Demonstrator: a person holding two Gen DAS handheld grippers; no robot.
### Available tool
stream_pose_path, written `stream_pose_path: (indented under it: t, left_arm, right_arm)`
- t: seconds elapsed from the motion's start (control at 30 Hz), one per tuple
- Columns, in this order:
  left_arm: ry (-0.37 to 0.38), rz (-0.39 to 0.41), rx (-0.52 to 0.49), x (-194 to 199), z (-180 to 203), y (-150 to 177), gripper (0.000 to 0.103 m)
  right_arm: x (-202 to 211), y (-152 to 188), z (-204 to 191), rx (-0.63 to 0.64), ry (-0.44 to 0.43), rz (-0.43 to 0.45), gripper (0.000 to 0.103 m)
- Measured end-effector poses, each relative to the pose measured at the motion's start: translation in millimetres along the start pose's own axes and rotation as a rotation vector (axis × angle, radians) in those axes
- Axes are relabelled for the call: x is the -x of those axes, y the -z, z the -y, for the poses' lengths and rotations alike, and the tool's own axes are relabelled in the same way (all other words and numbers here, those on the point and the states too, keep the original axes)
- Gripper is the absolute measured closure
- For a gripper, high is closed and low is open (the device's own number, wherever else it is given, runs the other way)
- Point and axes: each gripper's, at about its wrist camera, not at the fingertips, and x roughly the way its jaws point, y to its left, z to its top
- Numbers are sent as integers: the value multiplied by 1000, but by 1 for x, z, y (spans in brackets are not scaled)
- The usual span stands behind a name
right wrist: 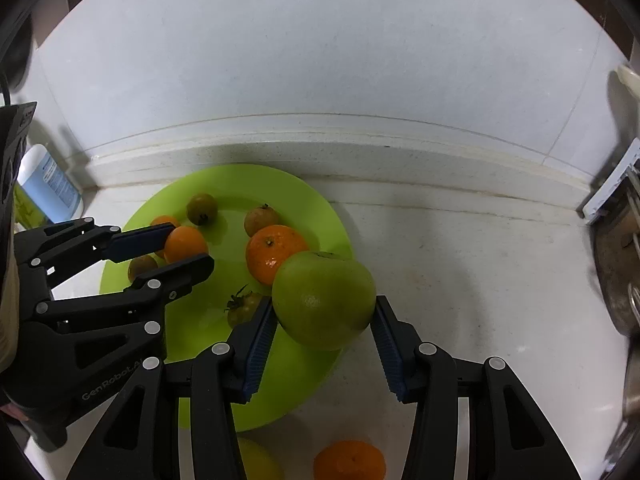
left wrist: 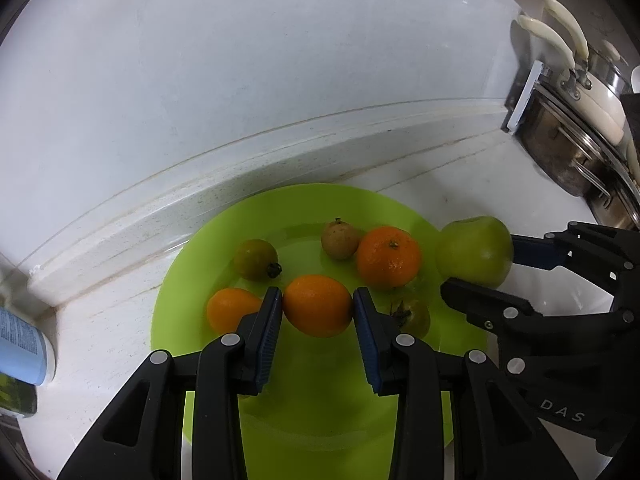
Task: Organize fruits
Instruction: 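Lower the orange and apple onto the plate and open both tools, then withdraw both open tools toward the yellow pear and last orange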
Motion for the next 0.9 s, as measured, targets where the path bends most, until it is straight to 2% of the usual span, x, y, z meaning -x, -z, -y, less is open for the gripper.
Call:
stream_pose_path:
  t: [0.3, 0.43, 0.6, 0.9]
  left_arm:
    - [-16, 2, 0, 2, -1, -1, 66]
    - [-35, 20, 6, 14, -3, 3, 61]
    - [-69, 51, 13, 35, -6, 8, 58]
    - [-94, 129, 50, 89, -3, 28, 51]
  right_arm:
    - [-10, 1, 7, -25, -28, -28, 54]
    - [-8, 3, 8, -38, -56, -26, 53]
    - [7, 4, 5, -33, -50, 14, 48]
    - [55, 15, -2, -42, -43, 111, 48]
